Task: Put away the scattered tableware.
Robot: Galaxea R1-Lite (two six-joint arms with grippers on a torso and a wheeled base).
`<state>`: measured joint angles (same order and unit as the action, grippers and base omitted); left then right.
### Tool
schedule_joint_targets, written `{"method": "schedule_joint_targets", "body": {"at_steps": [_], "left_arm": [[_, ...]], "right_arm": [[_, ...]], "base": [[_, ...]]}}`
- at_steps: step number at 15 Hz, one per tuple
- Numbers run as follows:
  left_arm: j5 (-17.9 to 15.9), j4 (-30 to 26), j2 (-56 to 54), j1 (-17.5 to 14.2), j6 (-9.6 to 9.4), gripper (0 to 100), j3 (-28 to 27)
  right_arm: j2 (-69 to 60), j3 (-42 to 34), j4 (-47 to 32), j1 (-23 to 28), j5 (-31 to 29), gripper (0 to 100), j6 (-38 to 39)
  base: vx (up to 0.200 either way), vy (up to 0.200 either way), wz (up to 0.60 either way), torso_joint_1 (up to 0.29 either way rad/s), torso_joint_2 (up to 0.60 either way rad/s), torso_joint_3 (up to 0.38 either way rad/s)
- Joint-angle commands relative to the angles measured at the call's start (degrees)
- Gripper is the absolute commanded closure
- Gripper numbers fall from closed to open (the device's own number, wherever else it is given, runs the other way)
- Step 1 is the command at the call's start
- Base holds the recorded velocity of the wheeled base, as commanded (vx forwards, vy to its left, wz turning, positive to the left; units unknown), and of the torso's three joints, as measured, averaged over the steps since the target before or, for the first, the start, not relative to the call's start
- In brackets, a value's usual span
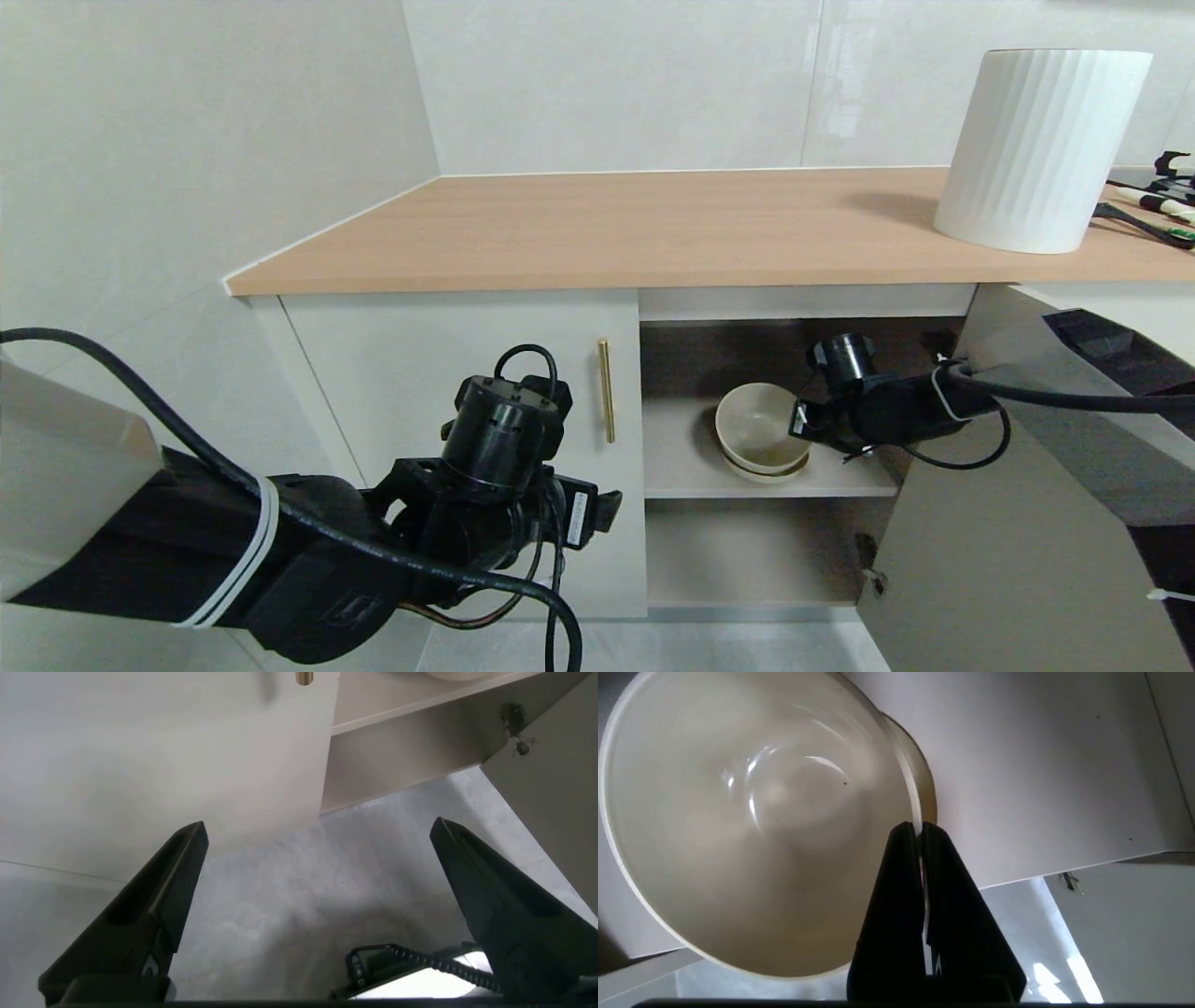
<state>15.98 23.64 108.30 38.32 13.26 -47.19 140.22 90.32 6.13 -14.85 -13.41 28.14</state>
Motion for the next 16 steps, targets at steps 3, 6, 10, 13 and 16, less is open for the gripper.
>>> {"method": "schedule_joint_targets", "body": {"at_steps": [3,6,10,13,16], "left_arm": [[0.01,0.01,-0.02,0.01,0.01,0,0.08],[0.01,0.01,-0.02,0.01,0.01,0,0.08],[0.01,0.01,-0.02,0.01,0.01,0,0.08],[0.01,0.01,-0.11,-0.08,0.01,0,0.08],[0.10,0.01,-0.11,-0.26,0.10,0,-0.01]], "right_arm": [[0.32,0.03,0.02,0.17,-0.04,100,-0.01],[0.50,-0.06,-0.07,0.17,-0.13,100,-0.10],[0.23,-0.23,-0.07,0.17,-0.04,0,-0.10],[0.23,-0.41,-0.07,0.17,0.05,0,-0.10],[-1.35,-1.90,-0.16,-0.01,0.05,0,0.08]], "base": [[0.000,0.000,0.00,0.000,0.00,0.000],[0.000,0.000,0.00,0.000,0.00,0.000],[0.000,0.000,0.00,0.000,0.00,0.000],[0.000,0.000,0.00,0.000,0.00,0.000],[0.000,0.000,0.00,0.000,0.00,0.000]]}}
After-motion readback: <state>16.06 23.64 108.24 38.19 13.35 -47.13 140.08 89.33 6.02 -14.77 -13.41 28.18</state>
